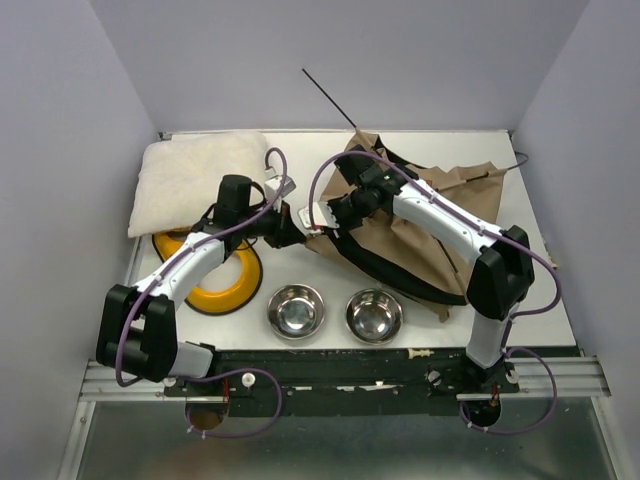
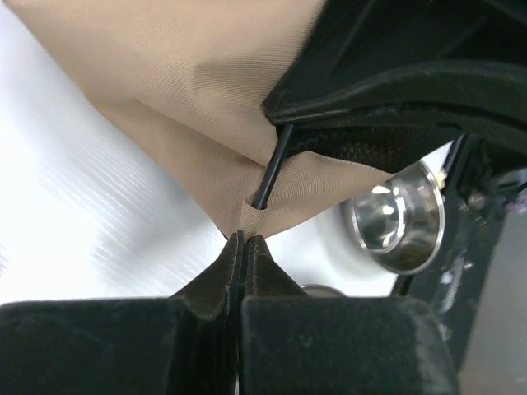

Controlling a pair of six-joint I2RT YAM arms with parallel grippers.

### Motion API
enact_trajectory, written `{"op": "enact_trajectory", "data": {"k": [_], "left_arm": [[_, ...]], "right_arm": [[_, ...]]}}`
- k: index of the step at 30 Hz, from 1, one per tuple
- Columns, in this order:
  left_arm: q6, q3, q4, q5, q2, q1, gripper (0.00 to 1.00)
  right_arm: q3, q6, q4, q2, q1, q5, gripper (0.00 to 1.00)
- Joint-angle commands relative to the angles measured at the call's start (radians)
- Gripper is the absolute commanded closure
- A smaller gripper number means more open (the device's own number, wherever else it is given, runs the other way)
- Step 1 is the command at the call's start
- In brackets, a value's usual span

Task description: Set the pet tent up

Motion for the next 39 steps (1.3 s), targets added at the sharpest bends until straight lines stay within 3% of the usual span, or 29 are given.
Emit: {"op": "enact_trajectory", "data": {"k": [1, 5, 6, 11, 16, 21, 31, 39], "left_arm": [[0.234, 0.032, 0.145, 0.057, -0.068, -0.065, 1.0], [0.325, 0.084, 0.085, 0.183, -0.034, -0.054, 0.98], [0.317, 0.076, 0.097, 0.207, -0.037, -0.053, 0.9], [0.256, 0.03, 0.148, 0.266, -0.075, 0.007, 0.7], [0.469, 0.018, -0.089, 0.244, -0.132, 0.042, 0.59], [0.523, -0.011, -0.153, 0.238, -0.141, 0.044, 0.51], [0.446, -0.011, 0.031, 0.2, -0.048, 0.026, 0.51], [0.332, -0.004, 0.183, 0.195, 0.009, 0.007, 0.58]], "right_arm": [[-0.001, -0.042, -0.028, -0.001, 0.027, -0.109, 0.99], [0.011, -0.033, -0.042, 0.003, 0.025, -0.115, 0.99], [0.014, -0.022, -0.041, 0.003, 0.027, -0.109, 0.99], [0.024, -0.001, -0.042, -0.004, 0.01, -0.104, 0.99], [0.016, -0.005, -0.041, -0.013, 0.002, -0.1, 0.99], [0.048, 0.027, -0.039, -0.001, 0.002, -0.115, 0.99], [0.076, 0.048, -0.042, -0.009, 0.0, -0.152, 0.99], [0.074, 0.048, -0.044, -0.013, -0.001, -0.161, 0.99]]}}
